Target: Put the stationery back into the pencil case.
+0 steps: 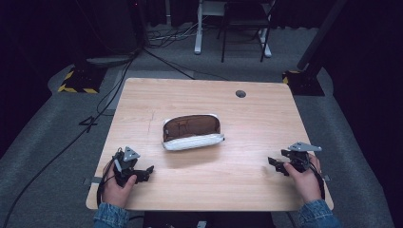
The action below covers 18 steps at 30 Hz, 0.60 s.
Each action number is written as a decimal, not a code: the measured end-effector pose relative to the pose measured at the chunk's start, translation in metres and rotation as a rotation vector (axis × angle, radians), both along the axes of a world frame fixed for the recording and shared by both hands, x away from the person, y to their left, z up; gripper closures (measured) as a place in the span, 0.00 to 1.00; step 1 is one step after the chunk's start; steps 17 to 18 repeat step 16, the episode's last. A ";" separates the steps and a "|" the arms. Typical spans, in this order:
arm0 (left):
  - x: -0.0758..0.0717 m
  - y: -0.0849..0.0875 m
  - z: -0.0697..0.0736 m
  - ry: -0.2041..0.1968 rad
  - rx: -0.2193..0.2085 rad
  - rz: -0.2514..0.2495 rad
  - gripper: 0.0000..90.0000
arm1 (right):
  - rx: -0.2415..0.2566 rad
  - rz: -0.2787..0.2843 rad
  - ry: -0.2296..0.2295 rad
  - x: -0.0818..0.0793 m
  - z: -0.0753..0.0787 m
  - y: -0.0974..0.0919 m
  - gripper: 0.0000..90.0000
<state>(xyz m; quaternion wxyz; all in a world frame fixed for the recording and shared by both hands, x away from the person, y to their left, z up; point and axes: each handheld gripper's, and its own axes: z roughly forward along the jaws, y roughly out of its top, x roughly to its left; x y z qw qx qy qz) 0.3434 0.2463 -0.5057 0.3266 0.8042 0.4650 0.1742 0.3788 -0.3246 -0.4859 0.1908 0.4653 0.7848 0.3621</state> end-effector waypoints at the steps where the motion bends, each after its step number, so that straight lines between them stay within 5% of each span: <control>1: 0.000 0.000 0.000 0.000 0.000 0.000 0.11 | 0.000 -0.003 0.001 -0.001 -0.002 -0.001 0.31; 8: 0.000 0.000 0.000 0.001 -0.002 0.001 0.11 | -0.019 0.009 -0.011 -0.002 -0.018 0.000 0.25; 18: 0.000 0.000 0.000 0.001 0.000 0.000 0.11 | -0.043 0.035 -0.014 -0.002 -0.019 0.002 0.21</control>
